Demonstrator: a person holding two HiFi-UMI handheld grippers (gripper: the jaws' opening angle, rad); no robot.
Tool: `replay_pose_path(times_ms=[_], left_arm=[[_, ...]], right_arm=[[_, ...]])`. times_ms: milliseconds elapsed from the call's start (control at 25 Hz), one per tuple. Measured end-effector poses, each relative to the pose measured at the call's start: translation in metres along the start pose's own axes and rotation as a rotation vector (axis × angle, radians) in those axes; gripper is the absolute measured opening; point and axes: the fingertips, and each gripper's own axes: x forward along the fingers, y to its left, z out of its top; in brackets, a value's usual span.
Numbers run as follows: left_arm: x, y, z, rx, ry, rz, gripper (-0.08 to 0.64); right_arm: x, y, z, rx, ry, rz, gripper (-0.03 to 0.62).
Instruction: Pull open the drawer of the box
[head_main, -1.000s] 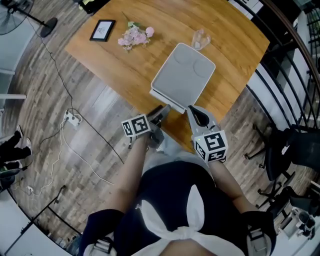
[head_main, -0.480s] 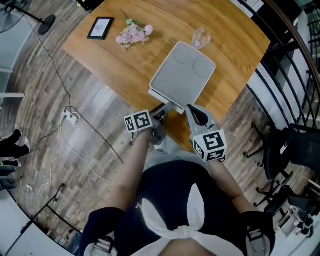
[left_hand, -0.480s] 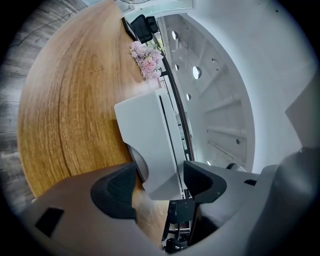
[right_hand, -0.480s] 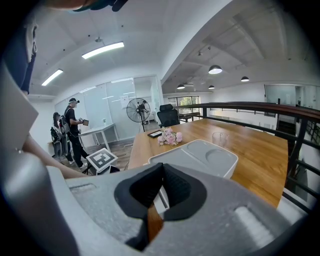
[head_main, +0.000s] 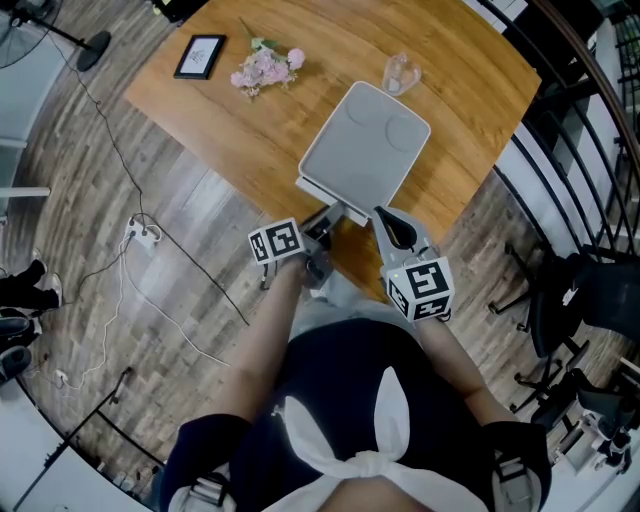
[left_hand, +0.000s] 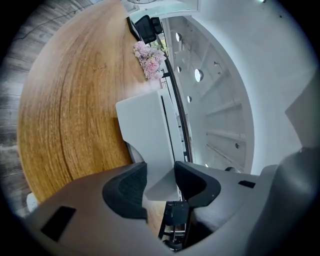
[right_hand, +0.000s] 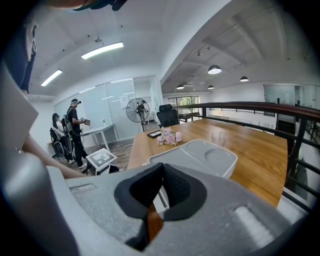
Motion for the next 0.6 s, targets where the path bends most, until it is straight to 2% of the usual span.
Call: replay_pose_path(times_ms=[600], left_arm=[[-0.0038, 0.0000, -0.0023, -0.010, 0.001, 0.017, 0.189]], right_arm=[[-0.0075, -0.0020, 0.0028, -0.007, -0.007, -0.011, -0.002]])
